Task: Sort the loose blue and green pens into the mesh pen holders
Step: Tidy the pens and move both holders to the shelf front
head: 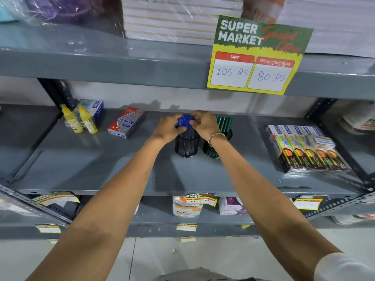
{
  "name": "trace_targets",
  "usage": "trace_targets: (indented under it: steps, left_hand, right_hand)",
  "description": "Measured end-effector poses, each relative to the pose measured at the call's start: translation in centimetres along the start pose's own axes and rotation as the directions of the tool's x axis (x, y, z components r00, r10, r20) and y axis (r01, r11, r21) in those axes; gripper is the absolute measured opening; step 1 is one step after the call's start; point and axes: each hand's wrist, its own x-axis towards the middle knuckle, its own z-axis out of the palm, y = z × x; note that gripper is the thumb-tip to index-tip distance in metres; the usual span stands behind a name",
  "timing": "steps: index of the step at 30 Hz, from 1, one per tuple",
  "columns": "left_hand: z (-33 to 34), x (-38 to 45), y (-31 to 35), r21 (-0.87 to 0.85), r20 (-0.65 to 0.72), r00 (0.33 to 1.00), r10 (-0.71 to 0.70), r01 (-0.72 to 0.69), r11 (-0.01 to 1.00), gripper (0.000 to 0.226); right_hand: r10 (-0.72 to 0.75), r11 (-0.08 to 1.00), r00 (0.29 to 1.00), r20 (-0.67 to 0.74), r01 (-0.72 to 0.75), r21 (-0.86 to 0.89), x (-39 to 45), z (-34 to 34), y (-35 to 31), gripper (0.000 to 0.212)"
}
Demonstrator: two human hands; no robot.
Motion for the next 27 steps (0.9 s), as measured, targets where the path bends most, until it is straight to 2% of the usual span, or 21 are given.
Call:
trace_targets:
  steps: [9,13,15,17,19,21,22,24,25,27]
  left_hand:
    - [0.9,-0.1,-0.5,0.046,-0.011,0.999,-0.049,0.049,0.998,0.064]
    - [0.9,-0.2,-0.6,0.038,0.030,0.993,-0.117,0.116,0.992,0.097]
    - [0.6,-0.6,-0.7,-0.048,0.062,0.988,-0.143,0.146,0.988,0.111]
    - [0.4,-1.5,-1.1,-0.160,0.107,0.976,-0.188,0.204,0.966,0.122]
    - [0.7,-2.4,-1.8,-0.183,0.158,0.961,-0.226,0.253,0.950,0.128]
    - [1.6,-3.0,-2.5,-0.140,0.182,0.952,-0.246,0.273,0.952,0.129]
    - [2.2,-3.2,-2.8,-0.128,0.187,0.949,-0.255,0.280,0.951,0.130]
    - [3.6,-3.5,-3.1,-0.160,0.174,0.950,-0.260,0.288,0.944,0.130]
    - [4.3,-3.5,-3.3,-0.195,0.151,0.955,-0.254,0.281,0.940,0.126]
    - [5.3,-3.5,-3.6,-0.266,0.091,0.967,-0.239,0.255,0.930,0.110]
  right_hand:
    - [0.043,0.999,0.998,0.035,-0.043,-0.005,-0.7,-0.3,0.5,0.029]
    - [0.050,0.999,0.999,-0.015,-0.050,-0.010,-0.7,-1.1,0.4,0.027]
    - [0.032,0.998,0.995,-0.093,-0.036,-0.045,-0.7,-2.2,0.7,0.029]
    - [-0.012,0.993,0.967,-0.256,-0.018,-0.114,-1.1,-3.6,1.7,0.027]
    - [-0.060,0.991,0.858,-0.511,-0.008,-0.131,-2.4,-4.8,3.7,0.022]
    - [0.033,0.999,0.735,-0.677,-0.019,0.028,-4.0,-5.0,6.3,0.023]
    - [0.134,0.989,0.727,-0.673,-0.051,0.142,-4.8,-4.7,7.6,0.028]
    - [0.325,0.930,0.823,-0.465,-0.188,0.316,-5.8,-3.5,9.9,0.047]
    - [0.350,0.914,0.878,-0.325,-0.244,0.325,-6.1,-2.8,10.5,0.057]
    - [0.294,0.927,0.948,-0.126,-0.250,0.280,-6.2,-1.6,11.1,0.070]
